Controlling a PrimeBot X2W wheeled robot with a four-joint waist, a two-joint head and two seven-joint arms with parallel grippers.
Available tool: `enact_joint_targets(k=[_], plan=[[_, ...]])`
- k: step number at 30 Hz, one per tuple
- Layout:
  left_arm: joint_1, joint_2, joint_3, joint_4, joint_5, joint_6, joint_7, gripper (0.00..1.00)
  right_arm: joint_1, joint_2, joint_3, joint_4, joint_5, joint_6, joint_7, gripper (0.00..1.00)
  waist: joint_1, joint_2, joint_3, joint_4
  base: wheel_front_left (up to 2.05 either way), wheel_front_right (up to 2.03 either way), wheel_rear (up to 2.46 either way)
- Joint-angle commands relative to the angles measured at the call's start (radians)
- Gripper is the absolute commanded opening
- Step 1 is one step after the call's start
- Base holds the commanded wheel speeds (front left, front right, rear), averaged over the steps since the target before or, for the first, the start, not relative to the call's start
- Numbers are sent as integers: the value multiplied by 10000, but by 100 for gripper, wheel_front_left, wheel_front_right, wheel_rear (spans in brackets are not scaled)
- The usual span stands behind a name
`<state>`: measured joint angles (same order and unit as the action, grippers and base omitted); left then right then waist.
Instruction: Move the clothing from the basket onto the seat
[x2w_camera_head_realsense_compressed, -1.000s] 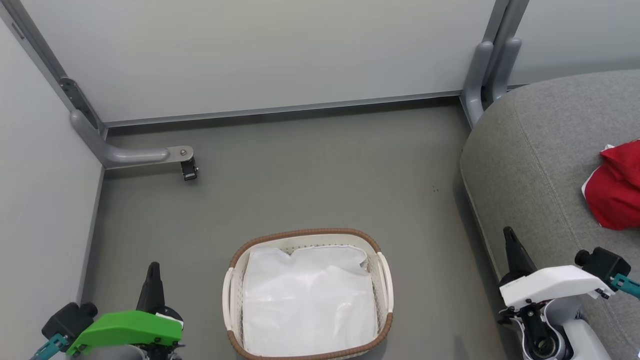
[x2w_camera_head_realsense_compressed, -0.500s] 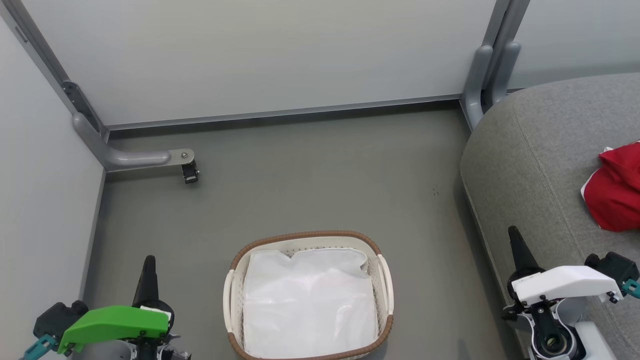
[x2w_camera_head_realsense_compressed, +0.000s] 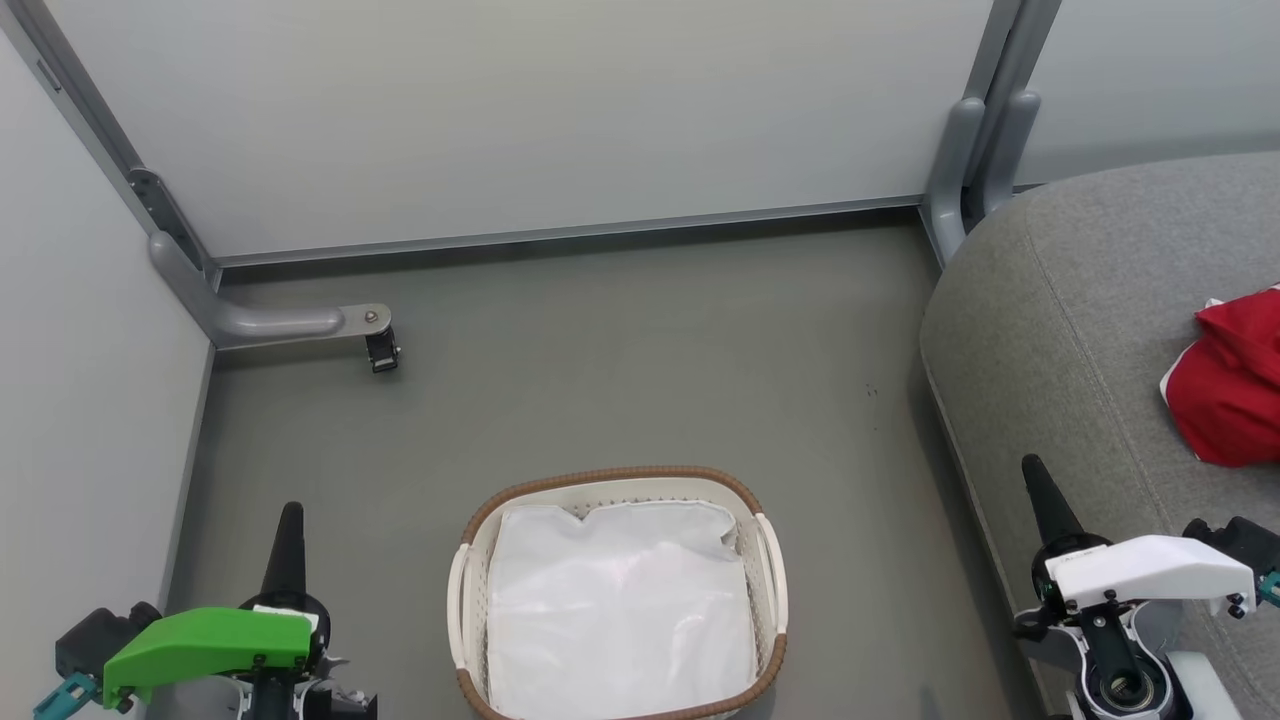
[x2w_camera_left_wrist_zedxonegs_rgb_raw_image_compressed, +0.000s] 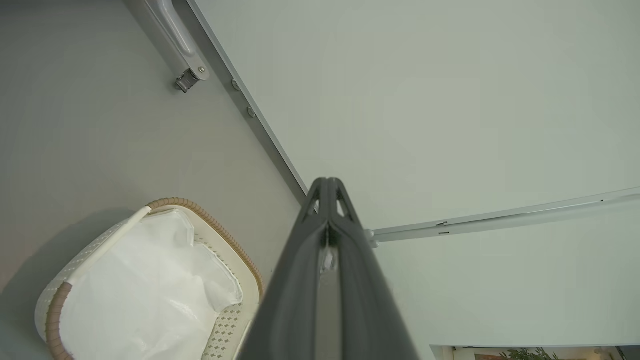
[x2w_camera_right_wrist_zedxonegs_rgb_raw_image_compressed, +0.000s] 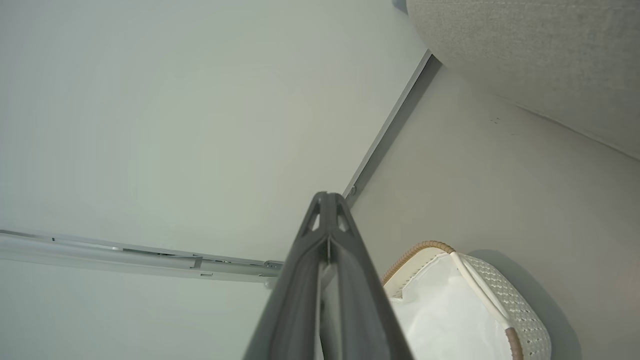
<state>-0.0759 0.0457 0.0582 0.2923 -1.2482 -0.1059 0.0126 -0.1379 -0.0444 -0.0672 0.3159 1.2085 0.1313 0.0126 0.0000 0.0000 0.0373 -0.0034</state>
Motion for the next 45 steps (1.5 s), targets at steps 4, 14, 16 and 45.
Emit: enact_joint_targets(k=[4,14,16,45], plan=[[-264,54,93,-162,-513,-87,137,0,46,-58,-91,-191,555,-6,148,0,0,0,-31,4,0,0,0],[-310,58,227,-237,-1289,-123,371,0,136,-66,-193,-338,1440,-7,377,0,0,0,-99,10,0,0,0],[-318,59,249,-253,-1458,-137,400,0,155,-66,-212,-361,1604,-7,423,0,0,0,-112,12,0,0,0],[-399,72,553,-475,-3415,-257,974,0,321,-84,-459,-704,3788,-8,971,0,0,0,-308,31,0,0,0]])
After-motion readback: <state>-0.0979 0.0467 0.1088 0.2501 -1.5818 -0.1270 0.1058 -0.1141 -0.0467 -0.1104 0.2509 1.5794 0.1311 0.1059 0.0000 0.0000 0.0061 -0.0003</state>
